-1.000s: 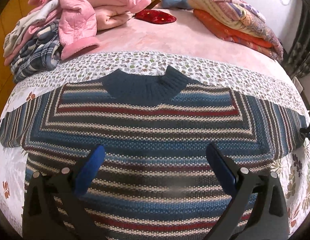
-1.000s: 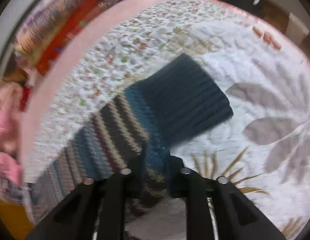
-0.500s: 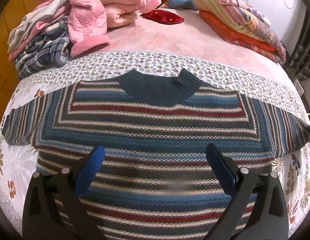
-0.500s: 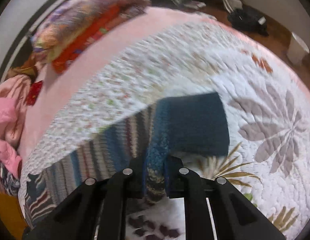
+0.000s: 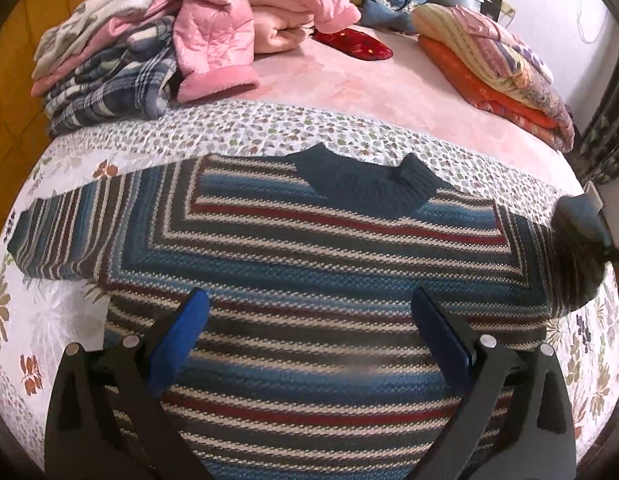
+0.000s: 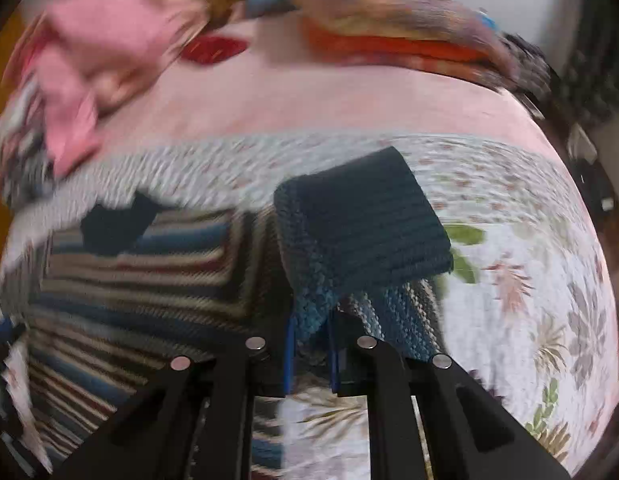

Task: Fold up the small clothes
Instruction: 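Fold the held sleeve across the sweater back and release it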

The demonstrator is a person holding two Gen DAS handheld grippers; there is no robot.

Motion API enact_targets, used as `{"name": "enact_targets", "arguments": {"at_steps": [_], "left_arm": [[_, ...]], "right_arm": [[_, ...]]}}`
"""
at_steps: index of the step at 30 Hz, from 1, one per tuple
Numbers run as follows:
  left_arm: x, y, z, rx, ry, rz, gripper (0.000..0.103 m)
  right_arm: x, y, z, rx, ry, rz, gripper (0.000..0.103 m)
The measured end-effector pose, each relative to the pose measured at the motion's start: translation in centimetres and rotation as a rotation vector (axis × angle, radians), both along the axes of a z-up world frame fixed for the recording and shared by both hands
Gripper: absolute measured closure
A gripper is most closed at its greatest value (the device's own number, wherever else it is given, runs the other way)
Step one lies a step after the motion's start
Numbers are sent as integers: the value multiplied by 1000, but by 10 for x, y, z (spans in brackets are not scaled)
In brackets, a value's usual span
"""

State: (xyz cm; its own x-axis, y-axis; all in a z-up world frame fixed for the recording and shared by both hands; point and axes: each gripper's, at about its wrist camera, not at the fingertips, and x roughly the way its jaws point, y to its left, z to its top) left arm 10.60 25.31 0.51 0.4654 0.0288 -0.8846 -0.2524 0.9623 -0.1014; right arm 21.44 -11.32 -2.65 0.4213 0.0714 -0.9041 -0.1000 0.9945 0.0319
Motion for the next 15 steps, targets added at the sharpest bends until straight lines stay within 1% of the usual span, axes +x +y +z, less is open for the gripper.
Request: {"name": "enact_targets", "arguments": {"at_steps": [2, 3, 6, 9, 11, 12, 14, 15], "left_arm": [[-3, 9, -3, -20, 0, 14, 3], [-3, 11, -5, -23, 4, 19, 3], [-2, 23, -10, -63, 8, 39, 3], [-1, 28, -15, -85, 16, 48, 3], [0, 31, -17, -94, 20, 53, 3], [0, 32, -19, -97, 23, 54, 3], [0, 33, -21, -96, 27, 54, 3], [0, 34, -23, -97, 33, 53, 3]], "right_arm": [[-7, 30, -12, -15, 19, 51, 90], [-7, 35, -16, -17, 24, 67, 90], [-16, 73, -25, -42, 12, 145, 90], [-20, 98, -30, -94, 5, 200, 90], [-25, 112, -40, -111, 19, 239, 90], [-27, 117, -42, -114, 26, 252, 88], [-33, 129, -53, -127, 63, 312, 81], [-37, 132, -57, -121, 81, 343, 74]]}}
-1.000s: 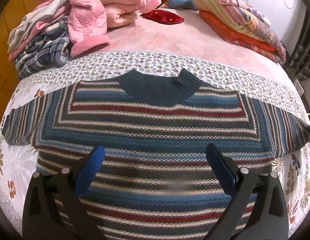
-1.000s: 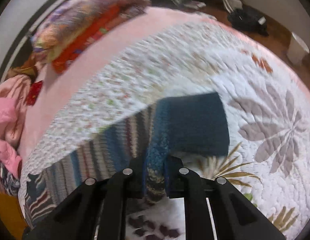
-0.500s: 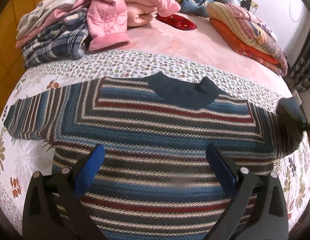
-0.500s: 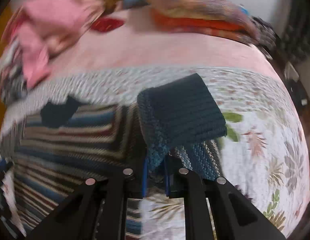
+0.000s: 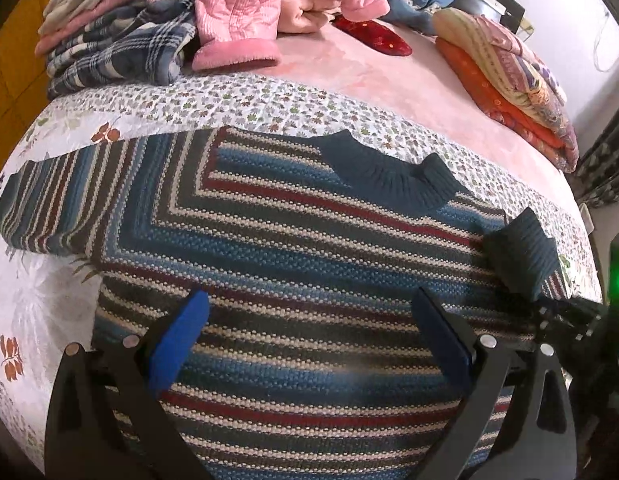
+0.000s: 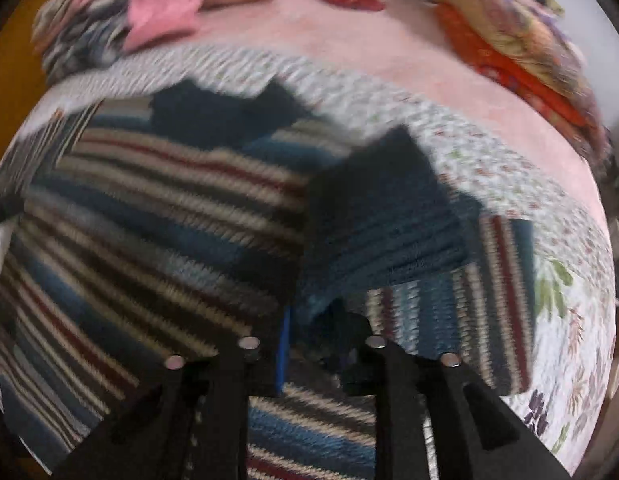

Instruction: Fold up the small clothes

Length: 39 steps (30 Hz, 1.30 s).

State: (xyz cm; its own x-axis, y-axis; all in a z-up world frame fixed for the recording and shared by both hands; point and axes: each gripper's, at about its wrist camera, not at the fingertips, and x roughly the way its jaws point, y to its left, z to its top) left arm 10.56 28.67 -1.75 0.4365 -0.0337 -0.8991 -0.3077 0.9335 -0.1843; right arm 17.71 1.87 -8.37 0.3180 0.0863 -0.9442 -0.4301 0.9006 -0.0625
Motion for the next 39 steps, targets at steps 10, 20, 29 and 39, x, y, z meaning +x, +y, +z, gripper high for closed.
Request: {"name": "enact_targets", "arguments": {"at_steps": [10, 20, 29, 39], "left_arm": [[3, -27, -13, -89, 51, -79, 3], [38, -107, -52, -226, 197, -199, 4], [62, -164, -77, -207, 280, -223, 46], [60, -184, -27, -194, 107, -296, 102]], "right_arm": [[0, -74, 50, 293, 55, -165, 52], [16, -169, 55, 355, 35, -408, 52], [16, -202, 40, 330, 33, -463, 52], [16, -225, 28, 306, 40, -513, 52]]}}
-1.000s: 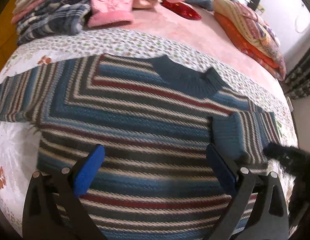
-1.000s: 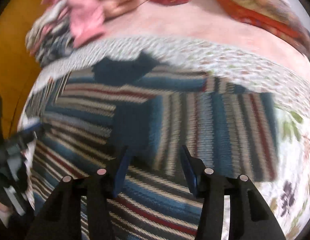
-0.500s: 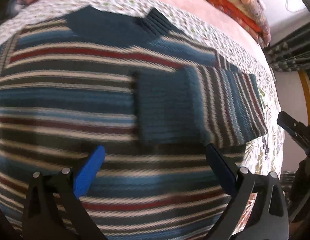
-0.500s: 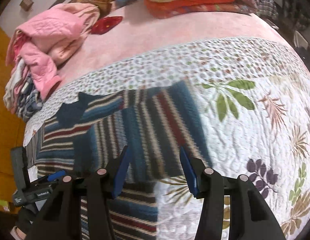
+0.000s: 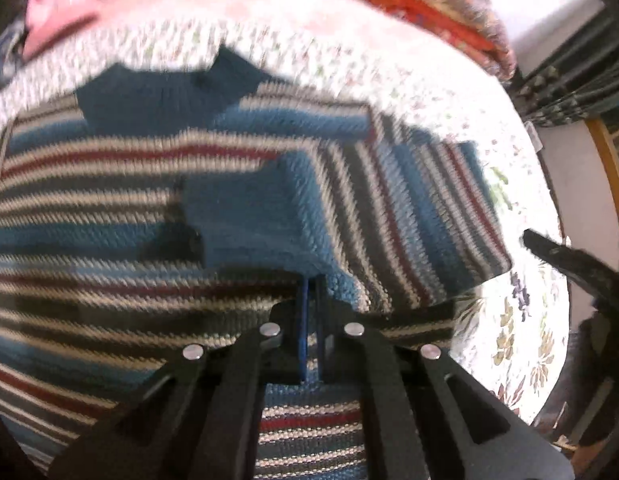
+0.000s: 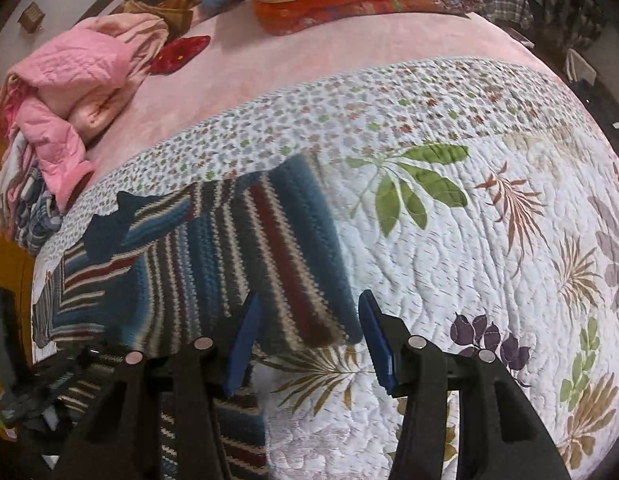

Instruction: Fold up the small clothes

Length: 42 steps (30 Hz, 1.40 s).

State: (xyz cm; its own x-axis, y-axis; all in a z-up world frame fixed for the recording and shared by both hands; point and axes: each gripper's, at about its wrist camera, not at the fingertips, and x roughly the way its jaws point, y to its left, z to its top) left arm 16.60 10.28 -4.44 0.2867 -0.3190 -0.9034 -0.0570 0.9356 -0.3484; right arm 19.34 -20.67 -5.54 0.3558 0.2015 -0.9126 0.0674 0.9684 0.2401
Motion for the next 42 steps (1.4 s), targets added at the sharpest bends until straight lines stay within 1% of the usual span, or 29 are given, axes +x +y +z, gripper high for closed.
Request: {"name": "enact_targets", "arguments": {"at_steps": [2, 3, 6, 8, 9, 11, 12, 14, 15, 16, 17, 18, 19, 22, 23, 25, 26, 27, 28, 30, 31, 33, 34, 35, 37, 39, 42], "left_arm": [[0, 11, 13, -13, -29, 11, 103], [0, 16, 20, -3, -50, 18, 103], [1, 47, 39, 15, -94, 26, 103], [3, 62, 49, 25, -111, 38, 103], [4, 73, 52, 27, -115, 50, 103], [5, 88, 53, 6, -100, 57, 103], [5, 94, 48, -26, -74, 54, 103], [3, 98, 35, -57, -24, 51, 103], [1, 97, 26, -70, 2, 49, 96], [0, 94, 16, -85, 26, 45, 83], [-1, 89, 7, -96, 50, 46, 74], [-3, 84, -6, -107, 79, 51, 58], [-3, 79, -17, -116, 102, 59, 50], [2, 67, -50, -128, 183, 92, 48], [5, 64, -57, -124, 193, 100, 48], [13, 57, -60, -95, 184, 111, 42], [18, 49, -58, -74, 171, 99, 42], [22, 44, -55, -54, 160, 87, 53], [25, 42, -53, -55, 156, 83, 71], [30, 40, -52, -91, 171, 98, 83], [31, 41, -50, -93, 170, 105, 87], [30, 42, -41, -109, 142, 112, 89], [28, 44, -35, -134, 120, 117, 90], [24, 47, -26, -158, 91, 124, 90], [21, 51, -11, -178, 50, 122, 90], [17, 60, 8, -175, -3, 122, 90], [14, 79, 28, -162, -58, 133, 91]], "right_arm": [[1, -5, -4, 7, 10, -12, 52], [1, -6, -5, 15, 15, -17, 52], [2, -8, -16, 88, 54, -29, 52], [3, -5, -27, 146, 90, -39, 49], [3, -3, -30, 149, 99, -42, 48], [5, 3, -36, 128, 116, -34, 48], [6, 4, -36, 112, 114, -35, 48], [7, 6, -35, 108, 110, -40, 48], [7, 6, -34, 110, 107, -44, 48], [7, 6, -33, 112, 101, -46, 48], [7, 7, -32, 115, 98, -46, 48], [7, 7, -31, 114, 98, -45, 48], [7, 8, -31, 105, 97, -41, 48], [7, 14, -30, 64, 89, -12, 48], [7, 17, -30, 48, 86, 0, 48], [8, 20, -31, 33, 84, 12, 48], [8, 20, -31, 32, 84, 13, 48], [9, 20, -32, 33, 85, 13, 48], [9, 20, -32, 34, 84, 11, 48], [9, 19, -32, 37, 84, 9, 48], [9, 18, -32, 39, 82, 5, 48], [9, 17, -30, 47, 77, -1, 48], [9, 16, -29, 51, 74, -3, 48], [8, 15, -28, 55, 70, -6, 48], [8, 12, -25, 67, 65, -15, 48], [8, 8, -25, 87, 66, -27, 48], [8, 5, -29, 129, 81, -44, 48]]}}
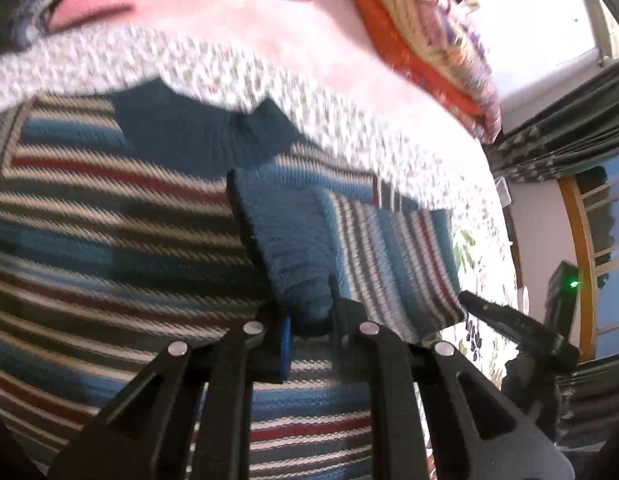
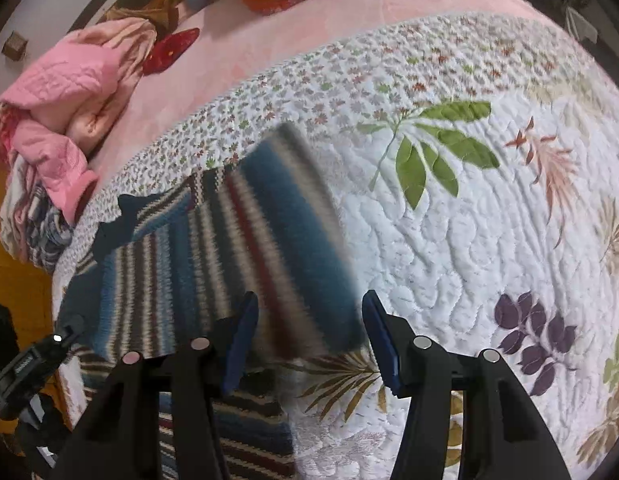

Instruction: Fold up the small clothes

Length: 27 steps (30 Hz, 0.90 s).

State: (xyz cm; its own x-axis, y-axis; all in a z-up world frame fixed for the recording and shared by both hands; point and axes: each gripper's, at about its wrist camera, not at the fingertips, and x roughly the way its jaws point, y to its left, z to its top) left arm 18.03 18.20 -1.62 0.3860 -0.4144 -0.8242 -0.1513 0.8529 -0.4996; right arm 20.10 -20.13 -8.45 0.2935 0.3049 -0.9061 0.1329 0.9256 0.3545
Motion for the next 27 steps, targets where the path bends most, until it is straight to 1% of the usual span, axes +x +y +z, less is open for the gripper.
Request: {"name": "enact_targets", "arguments": {"at_steps": [3, 5, 7, 11, 15, 17, 19, 20, 21, 22, 23, 24, 25, 27], "left_arm": [[-2, 27, 14, 34, -43, 9, 91], [-2, 44, 16, 67, -55, 15, 91], [-6, 64, 14, 82, -50, 19, 91], [-7, 81, -4, 99, -29, 24, 90], [-11, 95, -35, 138, 27, 34, 89], [-12, 100, -55, 166, 84, 30, 87], [-14, 108, -67, 179, 116, 33, 78], [-17, 114, -68, 177, 119, 39, 76], [-19, 122, -65, 171, 117, 58, 73], [-21, 128, -60, 176, 114, 77, 73], [-23, 135, -52, 184, 105, 107, 75], [-27, 142, -41, 189, 81, 144, 76], [-30, 149, -25, 189, 34, 180, 75], [-30, 147, -9, 206, -13, 168, 73]], "right_arm": [[0, 4, -7, 36, 18, 4, 48], [1, 10, -9, 62, 22, 20, 48], [2, 20, -9, 74, 24, 45, 48], [4, 44, -13, 21, 30, 104, 49], [6, 58, -25, -60, 64, 123, 50], [6, 62, -33, -78, 81, 122, 50], [6, 66, -39, -106, 94, 126, 50], [6, 68, -39, -118, 91, 133, 50], [6, 71, -38, -133, 90, 142, 50], [6, 73, -35, -141, 88, 143, 50], [6, 75, -31, -148, 79, 140, 50], [7, 76, -25, -149, 66, 137, 49], [7, 77, -13, -142, 28, 138, 49], [7, 81, 6, -101, -32, 154, 50]]}}
